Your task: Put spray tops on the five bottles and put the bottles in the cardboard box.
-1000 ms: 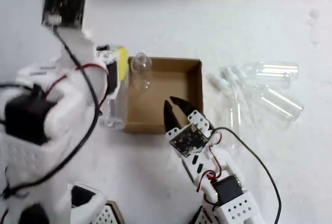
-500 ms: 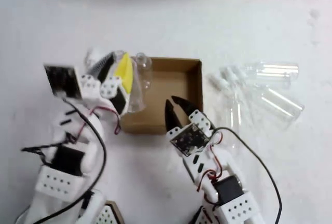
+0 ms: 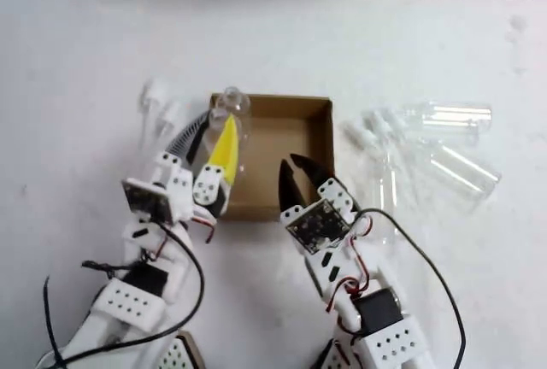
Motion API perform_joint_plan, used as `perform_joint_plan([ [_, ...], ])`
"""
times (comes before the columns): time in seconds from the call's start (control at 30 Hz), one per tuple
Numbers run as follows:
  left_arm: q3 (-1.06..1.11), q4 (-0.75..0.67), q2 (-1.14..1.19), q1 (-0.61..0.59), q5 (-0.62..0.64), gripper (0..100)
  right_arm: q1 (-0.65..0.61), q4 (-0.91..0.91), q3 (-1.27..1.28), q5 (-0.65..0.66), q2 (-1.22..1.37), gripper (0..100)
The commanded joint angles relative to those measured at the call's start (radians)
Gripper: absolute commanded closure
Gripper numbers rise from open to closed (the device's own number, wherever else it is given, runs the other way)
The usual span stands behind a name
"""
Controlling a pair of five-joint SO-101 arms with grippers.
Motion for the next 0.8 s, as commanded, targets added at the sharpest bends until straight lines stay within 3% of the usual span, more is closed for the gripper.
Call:
perform_joint_plan([
  [0.0,-0.086,-0.037,0.127,0.042,0.028,98,0.010,-0.025,0.009,0.008,-0.002,97.1],
  [0.2,-0.034,-0.164,0.197,0.044,0.026,98,0.016,-0.027,0.009,0.008,-0.002,97.1],
  [0.57,-0.098,-0.187,0.429,0.019,0.026,98,0.015,-0.027,0.009,0.008,-0.002,97.1],
  [0.77,-0.011,-0.348,0.437,0.016,-0.020,98,0.016,-0.028,0.009,0.008,-0.002,97.1],
])
